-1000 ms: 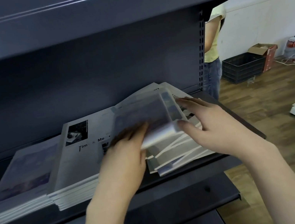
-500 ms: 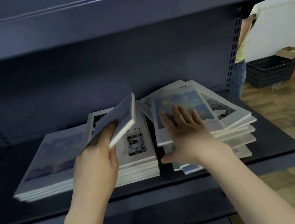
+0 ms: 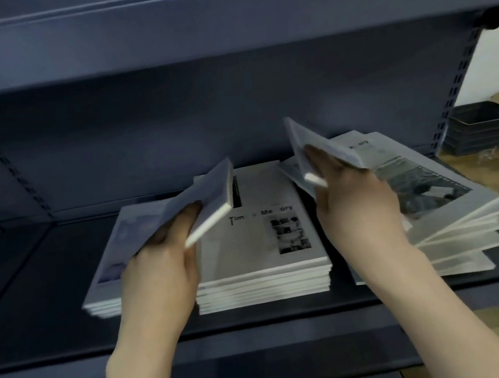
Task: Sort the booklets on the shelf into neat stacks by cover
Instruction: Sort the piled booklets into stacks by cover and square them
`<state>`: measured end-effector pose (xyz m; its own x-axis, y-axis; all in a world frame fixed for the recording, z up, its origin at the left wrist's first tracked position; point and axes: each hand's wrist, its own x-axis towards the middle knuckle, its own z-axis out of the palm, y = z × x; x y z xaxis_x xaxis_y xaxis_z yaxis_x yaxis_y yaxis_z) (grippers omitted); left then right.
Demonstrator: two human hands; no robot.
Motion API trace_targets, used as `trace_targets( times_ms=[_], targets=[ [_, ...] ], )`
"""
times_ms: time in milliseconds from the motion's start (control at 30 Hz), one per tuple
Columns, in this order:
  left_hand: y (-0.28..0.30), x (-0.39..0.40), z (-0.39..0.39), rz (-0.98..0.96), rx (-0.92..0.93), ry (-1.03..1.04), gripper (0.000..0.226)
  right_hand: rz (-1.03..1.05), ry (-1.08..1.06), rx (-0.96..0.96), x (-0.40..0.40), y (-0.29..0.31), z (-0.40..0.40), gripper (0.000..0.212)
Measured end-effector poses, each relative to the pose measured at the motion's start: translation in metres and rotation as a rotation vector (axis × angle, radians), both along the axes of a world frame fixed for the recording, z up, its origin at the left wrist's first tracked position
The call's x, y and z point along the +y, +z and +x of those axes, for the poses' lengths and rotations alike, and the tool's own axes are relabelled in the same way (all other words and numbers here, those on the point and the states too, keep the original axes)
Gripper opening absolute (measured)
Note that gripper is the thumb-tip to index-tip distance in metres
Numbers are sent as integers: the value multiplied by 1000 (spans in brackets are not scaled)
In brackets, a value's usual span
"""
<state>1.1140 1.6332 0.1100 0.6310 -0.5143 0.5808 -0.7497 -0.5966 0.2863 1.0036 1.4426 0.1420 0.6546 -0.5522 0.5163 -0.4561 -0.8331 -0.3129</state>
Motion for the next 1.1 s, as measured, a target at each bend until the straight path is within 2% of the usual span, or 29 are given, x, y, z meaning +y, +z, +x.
trace_targets(
  times_ms=[67, 133, 200, 367, 567, 700, 767, 867, 1100],
  targets=[
    [2, 17, 9, 17, -36, 7, 44, 9, 86, -150, 20, 4, 10, 62],
    [3, 36, 20, 27, -49, 29, 54, 24, 168, -211, 42, 3, 25, 62],
    [3, 56, 32, 20, -73, 55, 59, 16, 234, -241, 64, 2, 40, 63],
    [4, 112, 67, 51, -229, 103, 47, -11, 357, -288, 115, -4, 79, 67],
    [-7, 166, 108, 151, -230, 159, 56, -40, 435, -283, 157, -13, 119, 67],
    [-21, 186, 126, 220, -207, 161, 65, -35, 417, -253, 175, -22, 137, 66],
    [-33, 192, 136, 189, -192, 114, 62, -89, 394, -237, 181, -27, 144, 68],
    [-46, 198, 151, 191, -167, 8, 46, -148, 395, -245, 189, -34, 156, 69],
    [-74, 205, 176, 284, -145, -79, 47, -195, 330, -176, 201, -43, 171, 68]
  ],
)
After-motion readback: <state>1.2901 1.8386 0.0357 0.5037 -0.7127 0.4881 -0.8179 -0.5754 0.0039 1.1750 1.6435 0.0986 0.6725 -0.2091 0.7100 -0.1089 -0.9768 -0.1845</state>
